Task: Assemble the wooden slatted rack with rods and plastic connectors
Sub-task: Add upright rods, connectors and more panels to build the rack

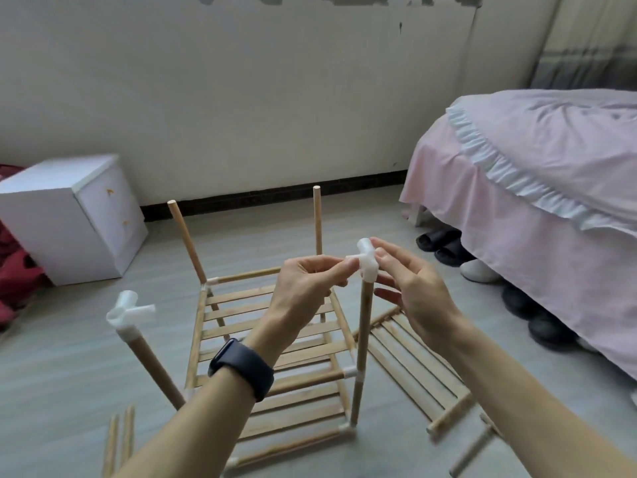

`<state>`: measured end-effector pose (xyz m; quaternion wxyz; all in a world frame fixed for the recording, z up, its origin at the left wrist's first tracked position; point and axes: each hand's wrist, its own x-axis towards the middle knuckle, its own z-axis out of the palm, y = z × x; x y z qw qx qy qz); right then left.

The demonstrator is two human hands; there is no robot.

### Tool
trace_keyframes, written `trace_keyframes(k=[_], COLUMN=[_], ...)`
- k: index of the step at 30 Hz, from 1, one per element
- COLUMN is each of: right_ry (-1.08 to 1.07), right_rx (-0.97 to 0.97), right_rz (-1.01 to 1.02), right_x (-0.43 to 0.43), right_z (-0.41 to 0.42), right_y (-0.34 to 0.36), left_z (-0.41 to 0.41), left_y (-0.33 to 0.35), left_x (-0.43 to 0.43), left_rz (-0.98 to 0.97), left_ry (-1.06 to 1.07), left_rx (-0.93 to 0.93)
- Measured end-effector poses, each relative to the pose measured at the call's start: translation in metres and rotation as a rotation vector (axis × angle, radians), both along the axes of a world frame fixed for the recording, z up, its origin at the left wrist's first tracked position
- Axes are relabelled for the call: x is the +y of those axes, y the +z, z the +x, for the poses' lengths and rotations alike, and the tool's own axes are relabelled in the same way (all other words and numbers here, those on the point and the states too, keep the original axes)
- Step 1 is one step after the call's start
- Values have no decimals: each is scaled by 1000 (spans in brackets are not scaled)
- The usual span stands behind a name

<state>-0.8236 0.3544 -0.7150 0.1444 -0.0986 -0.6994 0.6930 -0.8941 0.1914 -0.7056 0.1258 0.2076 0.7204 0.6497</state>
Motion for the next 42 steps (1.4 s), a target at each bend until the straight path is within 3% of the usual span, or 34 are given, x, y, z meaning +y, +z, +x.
trace_keyframes(k=[17, 32, 34, 38, 40, 42], right_ry=[65, 57, -19, -341, -353, -230], right_rx=[-8, 22, 23, 215, 413, 542], right_rz=[-76, 192, 296, 809, 1006, 1080], right_x=[4, -1, -5, -21, -34, -55], right_z=[-1, 0, 3, 12, 13, 12], right_y=[-23, -24, -26, -28, -25, -25], left_z=[3, 11, 10, 0, -2, 0], left_y=[-13, -13, -14, -4, 6, 14], left_x=[-3, -6, -10, -35, -60, -93], left_rz=[-24, -16, -57, -148, -167, -171], left_ry=[-30, 0, -37, -40, 1, 35], left_rx=[-13, 65, 97, 212, 278, 332])
